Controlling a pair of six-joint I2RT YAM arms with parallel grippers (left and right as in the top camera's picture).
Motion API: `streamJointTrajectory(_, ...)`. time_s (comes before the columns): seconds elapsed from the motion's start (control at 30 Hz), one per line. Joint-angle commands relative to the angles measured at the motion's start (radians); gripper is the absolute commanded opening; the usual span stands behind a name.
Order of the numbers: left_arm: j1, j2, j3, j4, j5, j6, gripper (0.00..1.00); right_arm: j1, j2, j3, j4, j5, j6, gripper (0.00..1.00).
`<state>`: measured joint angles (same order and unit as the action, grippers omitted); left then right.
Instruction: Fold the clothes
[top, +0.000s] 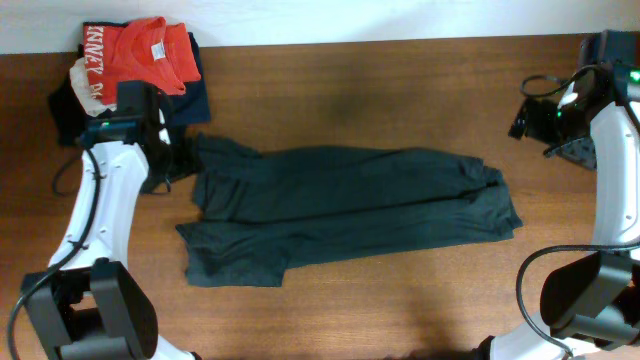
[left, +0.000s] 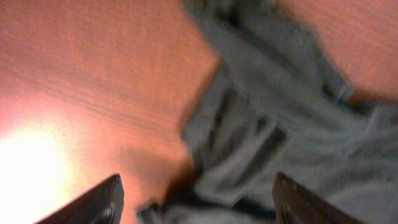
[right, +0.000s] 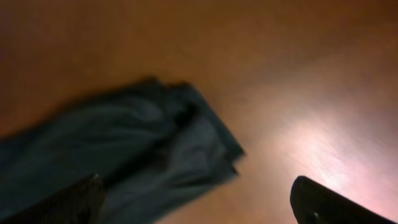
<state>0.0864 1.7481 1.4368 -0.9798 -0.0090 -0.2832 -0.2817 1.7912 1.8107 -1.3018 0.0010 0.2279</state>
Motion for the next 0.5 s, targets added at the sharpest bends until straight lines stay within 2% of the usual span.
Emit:
streamJointTrajectory(0.0,0.040,0.017,0.017,0.118,0.101,0.158,0.76,0.001,0.003,0.012,0.028,-0.211,-0.021,0.99)
streamJointTrajectory(0.2,0.041,0.180,0.017,0.244,0.183,0.158,0.77,0.002,0.040,0.012,0.011,-0.253,-0.014,0.99)
streamJointTrajectory(0.27,0.041,0.238,0.017,0.285,0.206,0.158,0.80,0.010,0.044,0.012,0.000,-0.253,-0.014,0.99)
streamJointTrajectory(0.47,0.043,0.309,0.017,0.381,0.178,0.158,0.80,0.054,0.045,0.008,-0.034,-0.251,-0.015,0.99)
